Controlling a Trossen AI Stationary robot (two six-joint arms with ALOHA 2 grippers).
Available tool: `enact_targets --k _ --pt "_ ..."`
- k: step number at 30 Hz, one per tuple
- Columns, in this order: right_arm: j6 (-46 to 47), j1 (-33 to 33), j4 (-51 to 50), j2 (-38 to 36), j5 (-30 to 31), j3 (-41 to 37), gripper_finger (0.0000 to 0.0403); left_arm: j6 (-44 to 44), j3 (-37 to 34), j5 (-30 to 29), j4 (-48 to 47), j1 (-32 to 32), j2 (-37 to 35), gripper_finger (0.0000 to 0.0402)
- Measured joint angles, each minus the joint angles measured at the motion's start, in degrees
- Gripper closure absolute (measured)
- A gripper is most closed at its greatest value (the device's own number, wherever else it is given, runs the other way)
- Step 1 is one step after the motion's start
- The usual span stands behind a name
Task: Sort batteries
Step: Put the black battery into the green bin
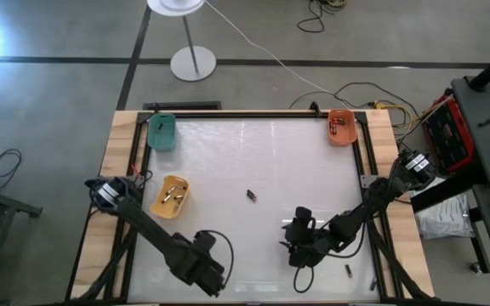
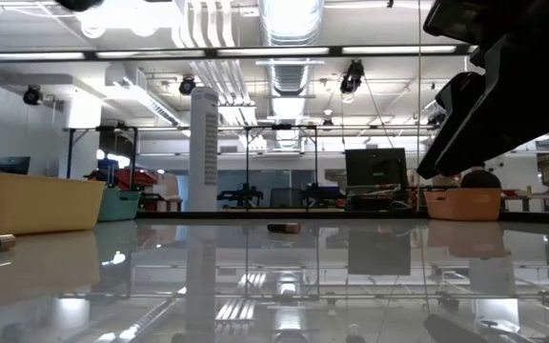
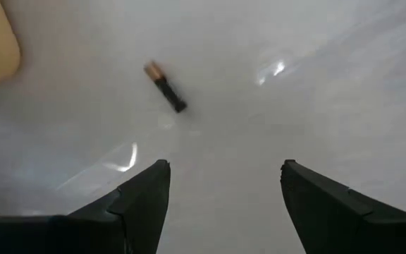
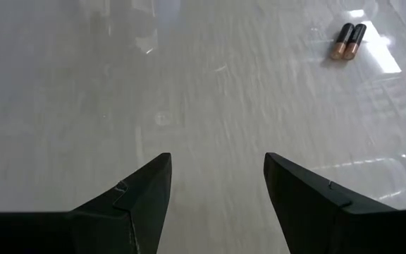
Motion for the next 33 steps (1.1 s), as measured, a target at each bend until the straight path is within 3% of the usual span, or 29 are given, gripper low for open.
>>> enact_targets --k 6,11,24,33 --pt "0.68 0.00 0.28 0.00 0.00 0.00 0.0184 1.27 0.00 2.86 -2.92 -0.48 3.65 0.0154" --pt "0.84 0.00 0.46 0.00 0.00 0.00 0.0184 -0.40 -0.84 -1.71 -5.89 -0.36 4.54 0.0154" --pt "0.07 0.00 0.39 0.00 -0.07 0.00 0.0184 -6.72 -9.23 -3.62 -0.94 0.54 4.45 0.0202" --pt "0.18 0.00 0.44 0.00 -0.09 0.00 0.0184 -8.47 -11.09 -5.14 0.97 1.38 4.41 0.0208"
